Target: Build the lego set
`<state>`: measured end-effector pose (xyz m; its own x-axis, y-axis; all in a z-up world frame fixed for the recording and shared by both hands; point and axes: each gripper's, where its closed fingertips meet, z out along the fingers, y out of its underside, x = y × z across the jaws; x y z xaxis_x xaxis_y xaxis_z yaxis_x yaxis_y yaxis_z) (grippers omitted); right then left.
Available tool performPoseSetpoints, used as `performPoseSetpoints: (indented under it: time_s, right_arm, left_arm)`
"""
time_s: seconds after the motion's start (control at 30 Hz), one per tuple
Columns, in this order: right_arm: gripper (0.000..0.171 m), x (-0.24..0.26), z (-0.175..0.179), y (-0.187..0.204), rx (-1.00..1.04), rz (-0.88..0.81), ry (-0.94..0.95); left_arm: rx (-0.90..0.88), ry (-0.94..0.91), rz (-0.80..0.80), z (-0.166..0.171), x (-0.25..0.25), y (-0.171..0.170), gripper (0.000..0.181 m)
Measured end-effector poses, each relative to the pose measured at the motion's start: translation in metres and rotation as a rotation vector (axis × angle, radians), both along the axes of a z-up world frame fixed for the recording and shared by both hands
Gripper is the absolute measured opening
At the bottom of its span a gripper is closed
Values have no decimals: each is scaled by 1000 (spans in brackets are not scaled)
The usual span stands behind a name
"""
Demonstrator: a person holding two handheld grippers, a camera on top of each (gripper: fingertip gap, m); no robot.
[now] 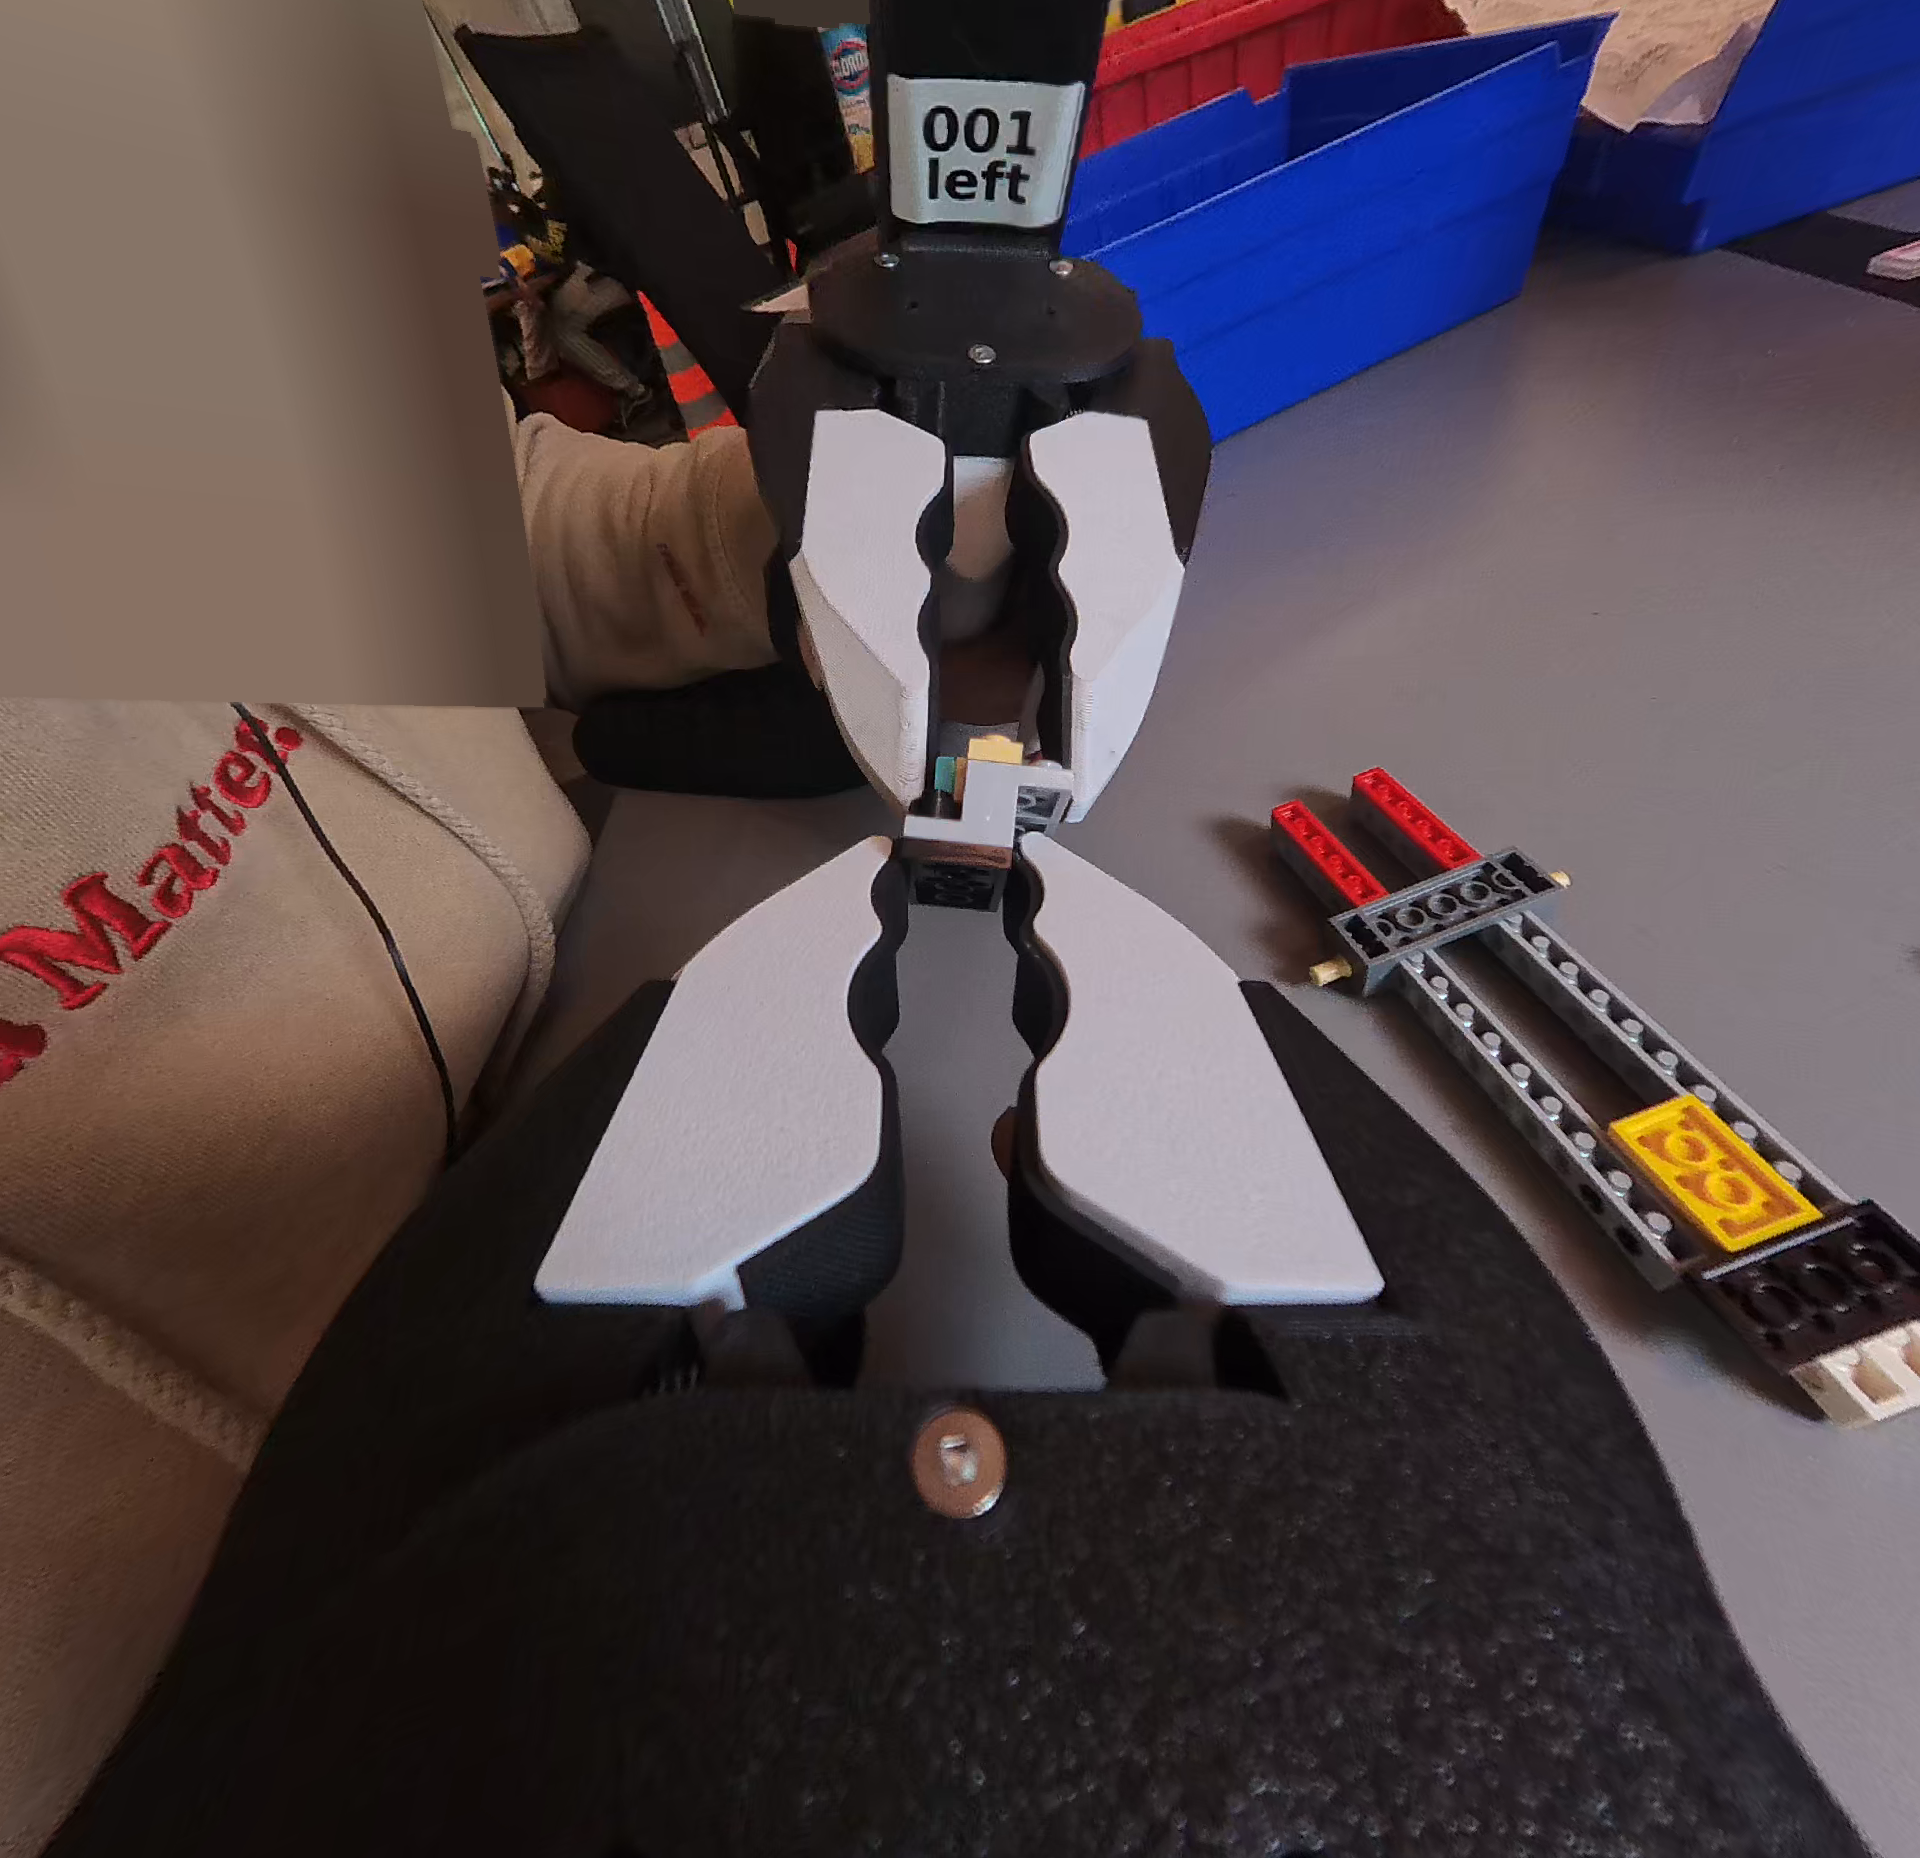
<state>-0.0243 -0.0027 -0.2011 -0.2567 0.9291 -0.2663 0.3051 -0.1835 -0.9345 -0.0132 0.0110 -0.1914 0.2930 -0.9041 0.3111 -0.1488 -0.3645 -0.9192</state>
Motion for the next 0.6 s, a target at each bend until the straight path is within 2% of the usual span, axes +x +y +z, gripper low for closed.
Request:
performPoseSetpoints:
  time_s: [0.17, 0.37, 0.43, 0.6]
  right_arm:
    - [17, 1, 1, 2, 48, 4, 10]
    - [17, 5, 12, -3, 149, 35, 113]
    - [18, 6, 15, -5, 178, 43, 143]
    - [18, 6, 19, -10, 220, 54, 191]
  left_arm:
    - [96, 56, 23, 1, 1, 1, 21]
    - [315, 83, 34, 14, 6, -4, 23]
    - [339, 88, 39, 17, 6, -5, 27]
    - [366, 98, -4, 19, 8, -14, 24]
